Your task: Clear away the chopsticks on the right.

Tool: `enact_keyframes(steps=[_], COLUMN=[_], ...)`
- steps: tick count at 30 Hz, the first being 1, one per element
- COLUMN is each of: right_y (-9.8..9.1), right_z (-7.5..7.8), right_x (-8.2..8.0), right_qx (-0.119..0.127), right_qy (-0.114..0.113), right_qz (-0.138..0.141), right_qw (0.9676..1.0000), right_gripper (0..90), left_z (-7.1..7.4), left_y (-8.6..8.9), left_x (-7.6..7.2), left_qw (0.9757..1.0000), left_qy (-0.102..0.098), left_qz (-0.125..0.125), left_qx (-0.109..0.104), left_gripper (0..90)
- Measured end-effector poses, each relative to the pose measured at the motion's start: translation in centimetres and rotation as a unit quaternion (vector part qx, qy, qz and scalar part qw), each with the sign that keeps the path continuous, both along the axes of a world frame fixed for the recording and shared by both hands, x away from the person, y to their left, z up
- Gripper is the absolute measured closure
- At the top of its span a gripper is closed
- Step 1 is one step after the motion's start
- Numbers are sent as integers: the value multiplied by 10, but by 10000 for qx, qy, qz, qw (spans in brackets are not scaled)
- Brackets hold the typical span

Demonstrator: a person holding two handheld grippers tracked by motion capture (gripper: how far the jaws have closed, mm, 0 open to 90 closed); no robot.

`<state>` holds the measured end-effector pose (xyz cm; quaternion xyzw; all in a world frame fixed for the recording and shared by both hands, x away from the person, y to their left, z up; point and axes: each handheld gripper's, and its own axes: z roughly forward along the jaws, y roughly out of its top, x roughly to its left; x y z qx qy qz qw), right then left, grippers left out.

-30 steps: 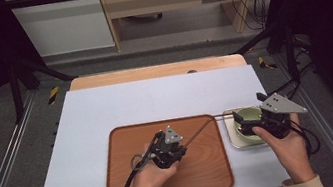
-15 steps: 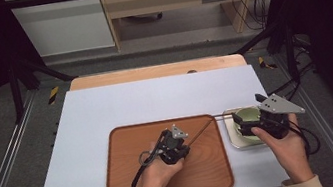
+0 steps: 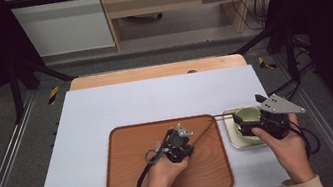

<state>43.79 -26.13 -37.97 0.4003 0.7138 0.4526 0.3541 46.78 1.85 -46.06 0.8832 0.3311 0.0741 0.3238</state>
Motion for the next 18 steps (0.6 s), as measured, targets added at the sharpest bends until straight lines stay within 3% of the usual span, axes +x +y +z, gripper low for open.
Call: enact_keyframes(steps=[5, 11, 14, 18], right_y=[0, -2, -2, -3], right_z=[0, 1, 1, 0], right_x=[0, -1, -1, -2], right_qx=[-2, 8, -12, -26], right_qy=[11, -27, -30, -16], right_qz=[5, -55, -57, -65], right_qw=[10000, 10000, 10000, 10000], right_gripper=[64, 70, 70, 69], left_z=[-1, 4, 13, 18], left_y=[0, 4, 12, 29], left_x=[0, -1, -5, -12], left_qw=[10000, 9989, 9974, 9975], left_qy=[-54, -392, -649, -594], left_qz=[-35, -72, -192, -326], left_qx=[6, -236, -238, -188], left_gripper=[827, 762, 806, 898])
